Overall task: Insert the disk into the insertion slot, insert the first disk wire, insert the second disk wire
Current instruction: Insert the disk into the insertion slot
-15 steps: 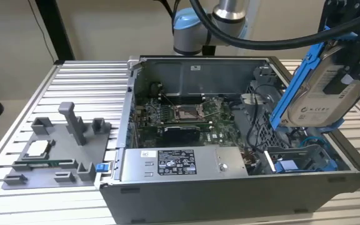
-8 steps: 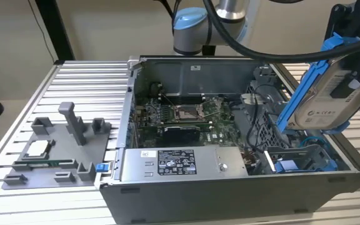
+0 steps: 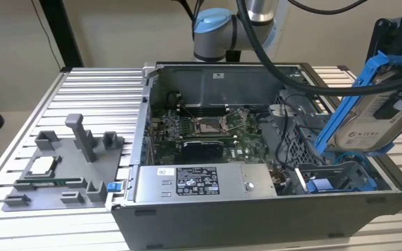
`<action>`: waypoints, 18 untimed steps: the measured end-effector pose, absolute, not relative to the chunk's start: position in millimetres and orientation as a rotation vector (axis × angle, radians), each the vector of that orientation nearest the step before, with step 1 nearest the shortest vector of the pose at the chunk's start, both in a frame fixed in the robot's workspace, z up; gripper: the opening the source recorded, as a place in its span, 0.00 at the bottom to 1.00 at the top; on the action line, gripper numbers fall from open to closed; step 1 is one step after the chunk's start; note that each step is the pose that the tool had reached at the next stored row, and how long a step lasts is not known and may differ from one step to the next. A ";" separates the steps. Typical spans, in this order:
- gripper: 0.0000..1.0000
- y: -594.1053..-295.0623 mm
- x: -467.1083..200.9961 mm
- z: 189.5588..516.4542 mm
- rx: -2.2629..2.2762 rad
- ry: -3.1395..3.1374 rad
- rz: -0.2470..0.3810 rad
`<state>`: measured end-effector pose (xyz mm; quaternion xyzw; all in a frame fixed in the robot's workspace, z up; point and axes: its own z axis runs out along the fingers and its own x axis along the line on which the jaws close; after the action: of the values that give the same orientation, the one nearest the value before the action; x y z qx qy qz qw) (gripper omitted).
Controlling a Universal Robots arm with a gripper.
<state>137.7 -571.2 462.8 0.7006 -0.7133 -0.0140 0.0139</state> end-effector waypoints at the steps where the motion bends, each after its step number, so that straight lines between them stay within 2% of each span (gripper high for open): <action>1: 0.00 -571.4 137.8 461.0 2.181 -2.222 -0.044; 18: 0.00 -571.8 138.0 447.5 2.139 -2.264 -0.045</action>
<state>138.0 -571.8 447.5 0.6866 -0.7268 -0.0144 0.0135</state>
